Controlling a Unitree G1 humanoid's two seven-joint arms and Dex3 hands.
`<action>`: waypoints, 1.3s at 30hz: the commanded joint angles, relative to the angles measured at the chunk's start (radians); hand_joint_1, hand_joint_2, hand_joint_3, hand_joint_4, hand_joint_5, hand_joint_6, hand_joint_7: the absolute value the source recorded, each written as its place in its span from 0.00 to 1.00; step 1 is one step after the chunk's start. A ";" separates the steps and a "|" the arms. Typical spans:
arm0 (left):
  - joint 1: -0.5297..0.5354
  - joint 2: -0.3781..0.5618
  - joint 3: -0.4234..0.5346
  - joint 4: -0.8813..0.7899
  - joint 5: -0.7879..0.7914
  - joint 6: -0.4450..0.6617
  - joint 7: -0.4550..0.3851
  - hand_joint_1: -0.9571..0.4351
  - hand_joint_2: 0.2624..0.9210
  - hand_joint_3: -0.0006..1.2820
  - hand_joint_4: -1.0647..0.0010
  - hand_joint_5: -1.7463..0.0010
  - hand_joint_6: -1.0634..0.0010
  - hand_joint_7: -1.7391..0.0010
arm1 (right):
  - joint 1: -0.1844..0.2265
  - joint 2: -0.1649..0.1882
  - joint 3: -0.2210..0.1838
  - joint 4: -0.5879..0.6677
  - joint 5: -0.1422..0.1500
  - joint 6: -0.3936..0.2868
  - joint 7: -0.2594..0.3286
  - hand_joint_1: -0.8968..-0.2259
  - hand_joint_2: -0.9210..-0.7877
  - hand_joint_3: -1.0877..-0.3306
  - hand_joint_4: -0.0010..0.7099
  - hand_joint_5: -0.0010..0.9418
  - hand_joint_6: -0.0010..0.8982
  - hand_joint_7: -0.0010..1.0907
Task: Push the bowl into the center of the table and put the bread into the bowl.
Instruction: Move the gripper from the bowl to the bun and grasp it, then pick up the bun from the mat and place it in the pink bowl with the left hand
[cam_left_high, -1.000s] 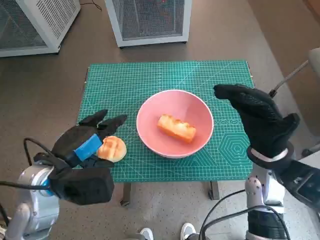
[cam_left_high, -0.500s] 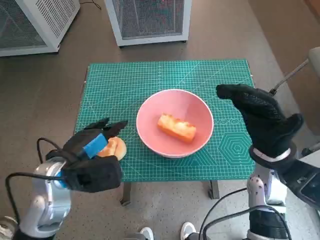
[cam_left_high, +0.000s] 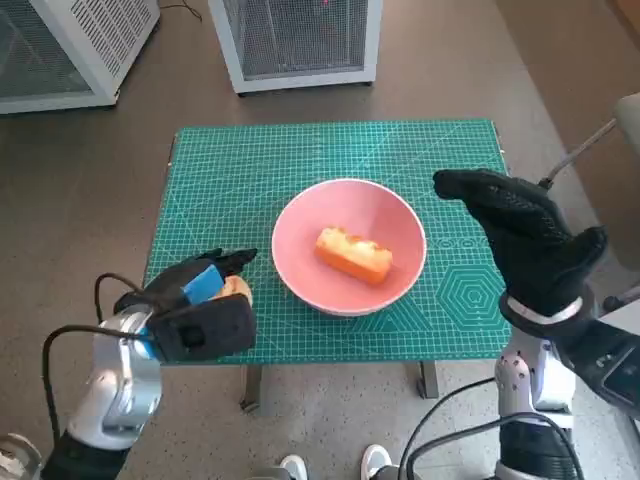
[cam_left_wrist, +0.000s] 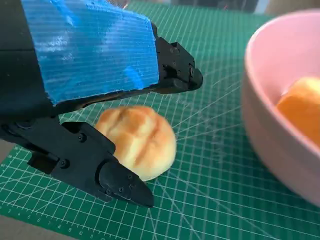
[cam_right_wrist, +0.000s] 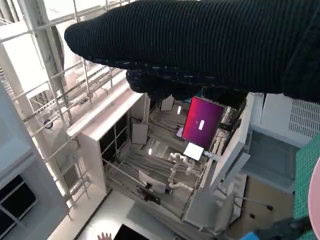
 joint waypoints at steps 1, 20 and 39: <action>-0.050 -0.003 -0.029 0.093 0.019 0.004 0.018 0.72 0.79 0.02 0.64 0.96 0.56 0.96 | 0.020 0.003 -0.003 0.004 0.011 0.015 0.013 0.54 0.00 0.74 0.50 0.00 0.03 0.60; -0.098 0.024 -0.050 0.306 -0.002 -0.136 0.143 0.69 0.95 0.05 0.28 0.40 0.34 0.36 | 0.030 0.012 -0.004 -0.007 0.023 0.022 0.028 0.55 0.00 0.77 0.50 0.00 0.04 0.59; -0.087 0.060 0.051 -0.052 -0.029 -0.060 0.064 0.69 0.95 0.05 0.27 0.39 0.35 0.35 | 0.021 0.019 -0.007 0.013 0.015 0.012 0.034 0.56 0.00 0.77 0.50 0.00 0.04 0.57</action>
